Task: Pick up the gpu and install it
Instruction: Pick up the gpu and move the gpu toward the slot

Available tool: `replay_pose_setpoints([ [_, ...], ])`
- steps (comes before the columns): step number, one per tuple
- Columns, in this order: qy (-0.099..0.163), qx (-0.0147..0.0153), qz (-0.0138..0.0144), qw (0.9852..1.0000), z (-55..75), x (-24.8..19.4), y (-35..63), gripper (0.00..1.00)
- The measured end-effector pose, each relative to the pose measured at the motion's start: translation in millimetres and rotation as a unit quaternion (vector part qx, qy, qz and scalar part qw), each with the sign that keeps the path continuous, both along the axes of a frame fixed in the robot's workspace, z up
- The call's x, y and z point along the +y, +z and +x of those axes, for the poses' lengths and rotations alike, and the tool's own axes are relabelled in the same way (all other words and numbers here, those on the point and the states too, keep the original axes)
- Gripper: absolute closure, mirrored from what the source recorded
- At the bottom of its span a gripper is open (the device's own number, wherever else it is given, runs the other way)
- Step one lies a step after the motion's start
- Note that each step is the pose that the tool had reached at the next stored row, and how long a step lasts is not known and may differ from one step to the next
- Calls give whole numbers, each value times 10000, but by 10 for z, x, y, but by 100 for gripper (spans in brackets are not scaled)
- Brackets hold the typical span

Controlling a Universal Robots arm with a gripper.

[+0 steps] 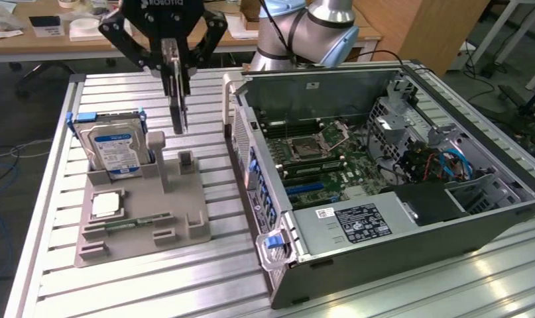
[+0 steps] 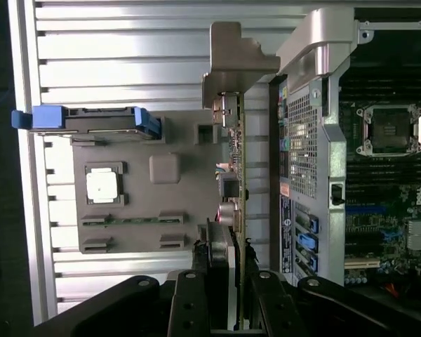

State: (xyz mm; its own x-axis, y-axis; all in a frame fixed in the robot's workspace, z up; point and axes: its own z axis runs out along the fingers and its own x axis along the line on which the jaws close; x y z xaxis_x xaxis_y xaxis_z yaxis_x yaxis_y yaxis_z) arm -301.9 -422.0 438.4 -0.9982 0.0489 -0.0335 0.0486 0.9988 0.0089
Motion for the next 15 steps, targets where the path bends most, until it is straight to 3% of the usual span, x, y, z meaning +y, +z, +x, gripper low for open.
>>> replay_pose_setpoints([
  [5, 0, 0, 11, 10000, 9, 0, 15, 72],
  [15, 1, 1, 12, 10000, 308, 0, 11, 72],
])
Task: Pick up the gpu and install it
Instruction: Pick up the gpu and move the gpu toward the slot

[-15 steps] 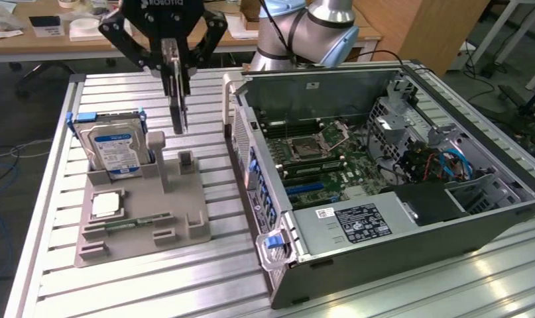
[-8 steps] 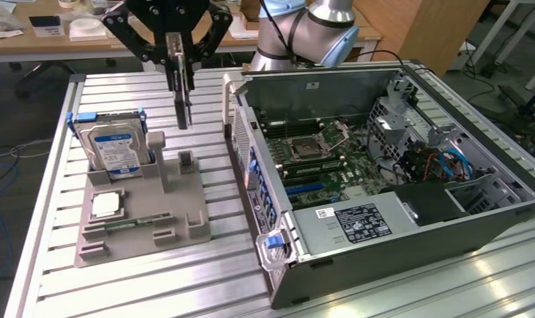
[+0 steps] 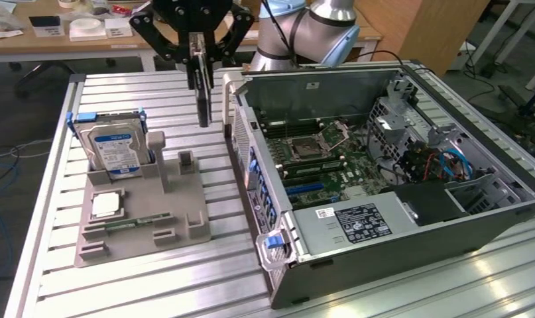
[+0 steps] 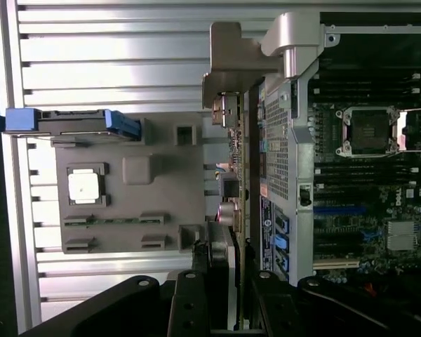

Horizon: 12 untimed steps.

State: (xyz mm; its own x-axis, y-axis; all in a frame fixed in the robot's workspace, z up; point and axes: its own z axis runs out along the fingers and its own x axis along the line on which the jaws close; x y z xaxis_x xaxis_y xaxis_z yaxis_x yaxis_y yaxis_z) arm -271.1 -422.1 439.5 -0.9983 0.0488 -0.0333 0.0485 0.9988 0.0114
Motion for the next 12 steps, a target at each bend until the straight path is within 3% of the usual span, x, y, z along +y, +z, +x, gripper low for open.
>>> replay_pose_setpoints([
  [12, 1, 0, 15, 10000, 215, 0, -22, 72],
])
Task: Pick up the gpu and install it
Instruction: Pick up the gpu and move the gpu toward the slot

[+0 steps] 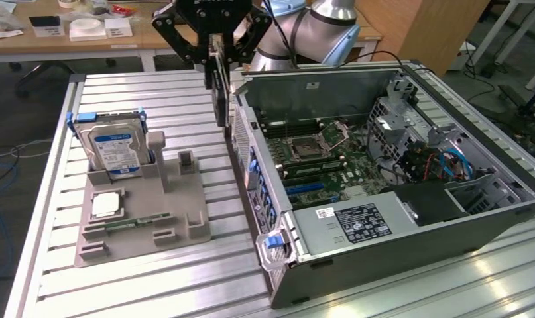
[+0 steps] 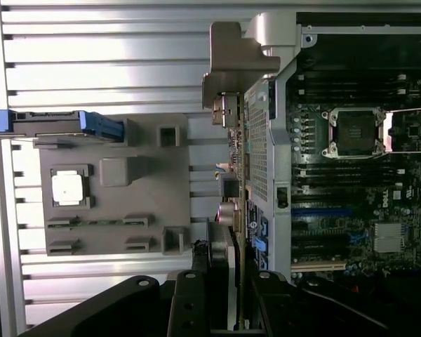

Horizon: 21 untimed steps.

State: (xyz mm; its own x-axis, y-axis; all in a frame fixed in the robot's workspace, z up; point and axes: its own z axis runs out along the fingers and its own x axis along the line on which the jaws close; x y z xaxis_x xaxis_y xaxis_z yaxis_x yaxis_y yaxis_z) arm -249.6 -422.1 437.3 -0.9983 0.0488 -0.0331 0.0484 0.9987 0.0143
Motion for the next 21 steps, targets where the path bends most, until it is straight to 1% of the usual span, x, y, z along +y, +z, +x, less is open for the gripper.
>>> replay_pose_setpoints([
  [6, 0, 0, 1, 10000, 106, -1, -6, 72],
  [11, 0, 0, 6, 10000, 233, 0, -10, 72],
  [21, 0, 0, 9, 10000, 367, 0, -11, 72],
])
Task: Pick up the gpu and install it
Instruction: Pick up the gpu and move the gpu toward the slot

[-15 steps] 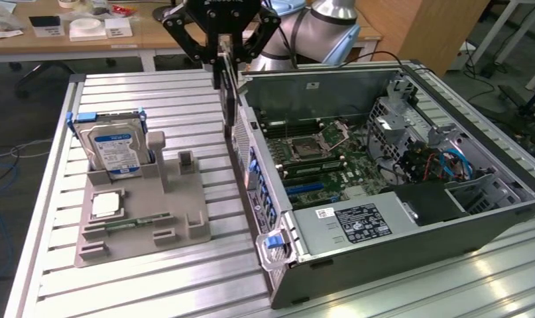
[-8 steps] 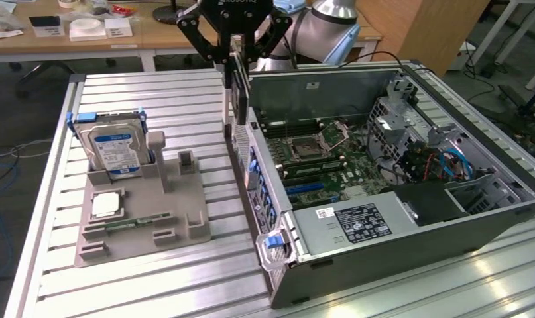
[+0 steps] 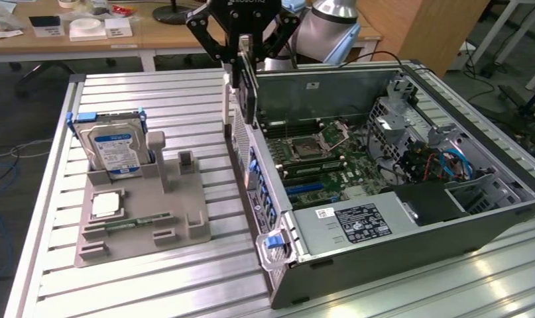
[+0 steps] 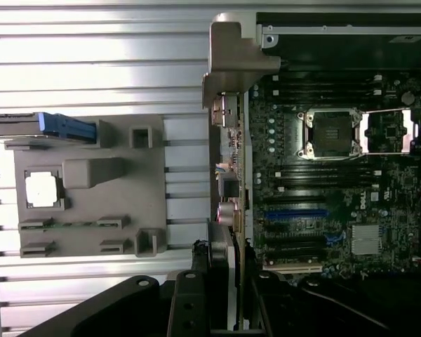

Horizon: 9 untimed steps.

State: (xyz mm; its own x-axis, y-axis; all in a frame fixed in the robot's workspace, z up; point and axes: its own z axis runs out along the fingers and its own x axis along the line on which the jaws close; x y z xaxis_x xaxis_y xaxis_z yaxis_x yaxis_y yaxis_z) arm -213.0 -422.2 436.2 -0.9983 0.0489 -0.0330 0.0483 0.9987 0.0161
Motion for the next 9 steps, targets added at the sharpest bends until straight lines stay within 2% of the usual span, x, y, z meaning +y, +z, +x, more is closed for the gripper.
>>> replay_pose_setpoints([
  [9, 0, 0, 9, 10000, 142, 0, -1, 72],
])
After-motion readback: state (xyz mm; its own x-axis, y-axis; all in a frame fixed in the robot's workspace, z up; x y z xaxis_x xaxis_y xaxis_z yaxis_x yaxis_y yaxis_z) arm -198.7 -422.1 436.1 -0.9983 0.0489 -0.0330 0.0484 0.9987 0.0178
